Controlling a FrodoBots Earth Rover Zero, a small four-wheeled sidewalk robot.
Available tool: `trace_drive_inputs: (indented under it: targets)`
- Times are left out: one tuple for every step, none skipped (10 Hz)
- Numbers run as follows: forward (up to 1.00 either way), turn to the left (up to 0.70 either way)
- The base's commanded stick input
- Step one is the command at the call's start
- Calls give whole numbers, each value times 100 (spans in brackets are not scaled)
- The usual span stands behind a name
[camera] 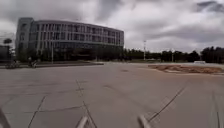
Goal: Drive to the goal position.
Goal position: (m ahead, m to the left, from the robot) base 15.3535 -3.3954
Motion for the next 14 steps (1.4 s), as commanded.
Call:
trace_drive_inputs:
  targets:
    - [70, 1]
    - [70, 28]
    - [70, 36]
    - [70, 36]
    - [70, 36]
    - [70, 24]
    - [70, 1]
    - [70, -10]
    - [70, -32]
    - [70, -34]
    - [70, -34]
    - [70, -34]
    - [70, -34]
    - [70, -34]
